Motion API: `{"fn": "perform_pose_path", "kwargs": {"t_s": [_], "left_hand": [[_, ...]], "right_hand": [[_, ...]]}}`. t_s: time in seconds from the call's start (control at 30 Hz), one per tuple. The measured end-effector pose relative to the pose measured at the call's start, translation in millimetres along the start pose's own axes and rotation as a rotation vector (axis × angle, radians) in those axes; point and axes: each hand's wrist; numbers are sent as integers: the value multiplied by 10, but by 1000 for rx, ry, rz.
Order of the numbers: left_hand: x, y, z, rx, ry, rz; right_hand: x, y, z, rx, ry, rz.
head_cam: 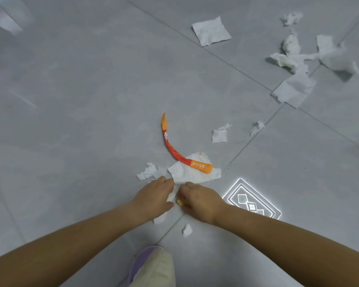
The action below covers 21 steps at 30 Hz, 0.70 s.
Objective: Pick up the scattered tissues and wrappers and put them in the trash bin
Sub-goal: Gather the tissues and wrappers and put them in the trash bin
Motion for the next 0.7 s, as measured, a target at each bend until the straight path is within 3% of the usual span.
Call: {"fn": "perform_pose_path", "kwargs": {"t_s": [0.3,0.53,0.63,0.7], "left_hand": [[71,-92,-43,62,22,-180],[-53,-174,-32,125,-29,-282],[-51,-143,-3,127,-41,-244],[-31,-105,10,127,-35,-230]], "right_hand": [[-152,-53,-11,33,29,-126],[-183,61,-234,82,-114,161],[-34,-64,-360,180,-62,210],[45,-201,-414,216,34,100]]}}
Point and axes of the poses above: each hand's wrist, its own z-axis towards the middle knuckle, its own y-axis out of the back of the hand, x = y × z, and after that the axes turned 3 degrees about -y, right-handed
